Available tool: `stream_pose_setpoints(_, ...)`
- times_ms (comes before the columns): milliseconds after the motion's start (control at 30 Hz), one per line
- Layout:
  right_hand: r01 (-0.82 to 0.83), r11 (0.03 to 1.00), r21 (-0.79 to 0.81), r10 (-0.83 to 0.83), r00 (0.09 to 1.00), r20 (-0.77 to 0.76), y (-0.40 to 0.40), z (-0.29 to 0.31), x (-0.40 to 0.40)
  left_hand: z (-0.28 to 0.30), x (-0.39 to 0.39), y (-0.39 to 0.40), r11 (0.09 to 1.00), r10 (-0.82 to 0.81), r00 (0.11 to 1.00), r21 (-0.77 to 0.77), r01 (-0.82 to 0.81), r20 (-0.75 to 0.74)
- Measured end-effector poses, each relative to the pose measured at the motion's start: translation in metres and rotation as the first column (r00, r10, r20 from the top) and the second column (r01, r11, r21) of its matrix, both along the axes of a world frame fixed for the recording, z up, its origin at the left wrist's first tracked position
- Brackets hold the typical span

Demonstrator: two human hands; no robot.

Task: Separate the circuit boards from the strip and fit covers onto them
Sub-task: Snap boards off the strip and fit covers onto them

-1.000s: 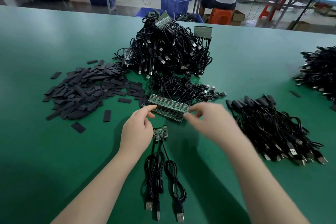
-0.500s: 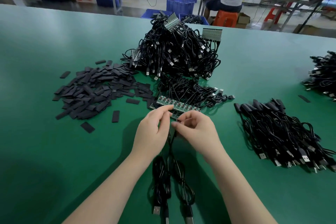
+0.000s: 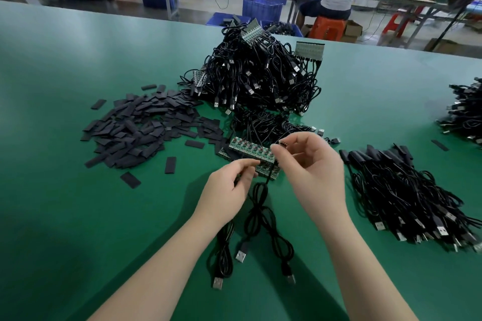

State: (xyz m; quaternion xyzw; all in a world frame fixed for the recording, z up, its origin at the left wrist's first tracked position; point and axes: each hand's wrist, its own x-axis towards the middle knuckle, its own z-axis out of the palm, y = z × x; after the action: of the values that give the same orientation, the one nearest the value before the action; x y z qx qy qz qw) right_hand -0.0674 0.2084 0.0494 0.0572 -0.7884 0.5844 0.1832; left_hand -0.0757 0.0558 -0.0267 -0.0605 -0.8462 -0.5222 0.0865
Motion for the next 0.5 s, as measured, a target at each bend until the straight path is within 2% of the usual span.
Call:
stream_pose_setpoints(133,0.121,0.984,-0.134,-0.149,0.961,-0.233,0.005,0.017,0.012,-0.003,0.0,0.001,0.994,-0.045,0.999,-0.103,0.047,0.016)
stream_pose_setpoints(233,0.112,0.99,-0.086,-0.135,0.928,-0.346,0.007,0.031,0.022,-0.006,0.0,0.003,0.989,-0.103,0.994,-0.11,0.098,-0.04)
stream_pose_setpoints(300,-0.003,1.0,-0.027,-0.005,0.955,-0.297,0.006,0.037,0.027,-0.006,0.001,0.005,0.978,-0.18,0.973,-0.137,0.16,-0.146)
stream_pose_setpoints(367,-0.107,0.994,0.014,0.107,0.968,-0.227,0.004,0.037,0.03,-0.003,0.002,0.006,0.965,-0.25,0.951,-0.13,0.229,-0.183)
stream_pose_setpoints(433,-0.127,0.991,0.04,0.132,0.977,-0.168,0.004,0.034,0.03,-0.002,0.003,0.007,0.941,-0.315,0.933,-0.183,0.283,-0.175)
stream_pose_setpoints(500,-0.074,0.996,0.051,0.081,0.985,-0.155,0.005,0.031,0.029,-0.003,0.007,0.007,0.912,-0.342,0.927,-0.294,0.287,-0.155)
